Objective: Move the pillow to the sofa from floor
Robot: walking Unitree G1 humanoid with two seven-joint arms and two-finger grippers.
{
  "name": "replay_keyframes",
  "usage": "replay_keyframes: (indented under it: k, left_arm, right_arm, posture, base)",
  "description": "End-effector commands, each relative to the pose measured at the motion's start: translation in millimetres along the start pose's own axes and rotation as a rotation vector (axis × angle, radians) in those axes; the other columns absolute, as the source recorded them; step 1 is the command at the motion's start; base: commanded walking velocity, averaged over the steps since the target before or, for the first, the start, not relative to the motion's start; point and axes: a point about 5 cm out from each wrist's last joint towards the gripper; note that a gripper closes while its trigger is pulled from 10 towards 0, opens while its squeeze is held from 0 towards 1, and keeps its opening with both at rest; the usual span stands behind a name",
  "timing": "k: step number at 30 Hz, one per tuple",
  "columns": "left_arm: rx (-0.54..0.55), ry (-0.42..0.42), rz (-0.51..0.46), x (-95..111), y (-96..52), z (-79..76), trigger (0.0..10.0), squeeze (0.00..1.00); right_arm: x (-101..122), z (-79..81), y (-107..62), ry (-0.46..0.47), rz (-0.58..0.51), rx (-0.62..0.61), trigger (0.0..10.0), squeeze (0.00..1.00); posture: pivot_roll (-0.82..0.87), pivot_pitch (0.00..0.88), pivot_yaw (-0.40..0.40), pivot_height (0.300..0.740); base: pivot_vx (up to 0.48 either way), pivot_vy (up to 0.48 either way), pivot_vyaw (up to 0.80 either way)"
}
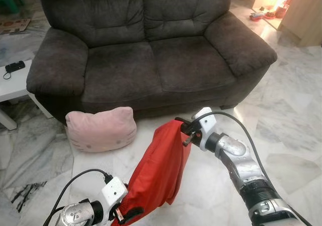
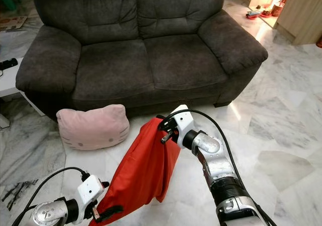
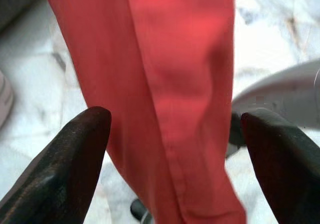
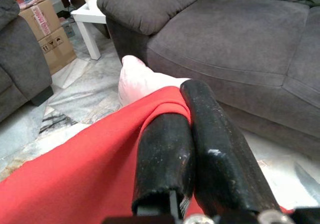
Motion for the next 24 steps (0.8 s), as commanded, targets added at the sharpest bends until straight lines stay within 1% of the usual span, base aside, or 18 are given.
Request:
replay_keyframes:
  k: [1, 5, 9, 10, 11, 12, 18, 24]
  left_arm:
    - [-0.036, -0.027, 0.059, -13, 2.5, -11.4, 10.0, 0.00]
    - [-0.031, -0.029, 0.077, -18, 5.7, -15.1, 10.0, 0.00]
    - [0.033, 0.002, 0.112, -21, 8.6, -9.9, 10.0, 0.00]
    - [0.053, 0.003, 0.112, -21, 9.2, -8.0, 7.3, 0.00]
    - [0.072, 0.006, 0.112, -20, 9.6, -6.1, 4.7, 0.00]
    - [0.101, 0.016, 0.112, -20, 10.4, -2.8, 0.0, 0.00]
    - [0.136, 0.029, 0.087, -17, 11.4, 2.7, 0.0, 0.00]
    - [0.119, 0.017, 0.098, -21, 12.1, 0.3, 0.0, 0.00]
  right_arm:
    - [40, 5.0, 6.6, -0.067, -0.140, 0.040, 10.0, 0.00]
    - [42, 4.4, 6.2, -0.070, -0.144, 0.038, 10.0, 0.00]
    - [42, 4.5, 6.0, -0.072, -0.146, 0.039, 10.0, 0.00]
    - [42, 4.5, 6.0, -0.071, -0.147, 0.039, 10.0, 0.00]
    - [42, 4.4, 5.9, -0.072, -0.147, 0.039, 10.0, 0.00]
    - [42, 4.2, 5.9, -0.071, -0.148, 0.038, 10.0, 0.00]
    - [42, 4.8, 6.9, -0.069, -0.149, 0.039, 10.0, 0.00]
    - [42, 5.7, 7.3, -0.066, -0.149, 0.041, 10.0, 0.00]
  posture:
    - [0.03, 0.096, -0.037, 0.740]
    - [0.03, 0.095, -0.037, 0.740]
    - [0.03, 0.093, -0.038, 0.740]
    - [0.03, 0.094, -0.038, 0.740]
    - [0.03, 0.093, -0.039, 0.740]
    - [0.03, 0.094, -0.040, 0.740]
    - [0.03, 0.096, -0.043, 0.740]
    - [0.03, 0.102, -0.041, 0.740]
  base:
    - [0.000, 0.000, 0.00]
    - [0.000, 0.000, 0.00]
    - [0.000, 0.000, 0.00]
    - [0.000, 0.000, 0.00]
    - [0.000, 0.000, 0.00]
    - [0.000, 0.000, 0.00]
    - [0.000, 0.000, 0.00]
    - [0.000, 0.000, 0.00]
Point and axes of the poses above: a point about 5 cm out from each wrist's last joint towards the gripper, its own y axis pointing out of the wrist towards the gripper, its own x axis along the axis of the wrist's last joint, z = x × y, and after that the axes turned 15 degrees about y, right-handed
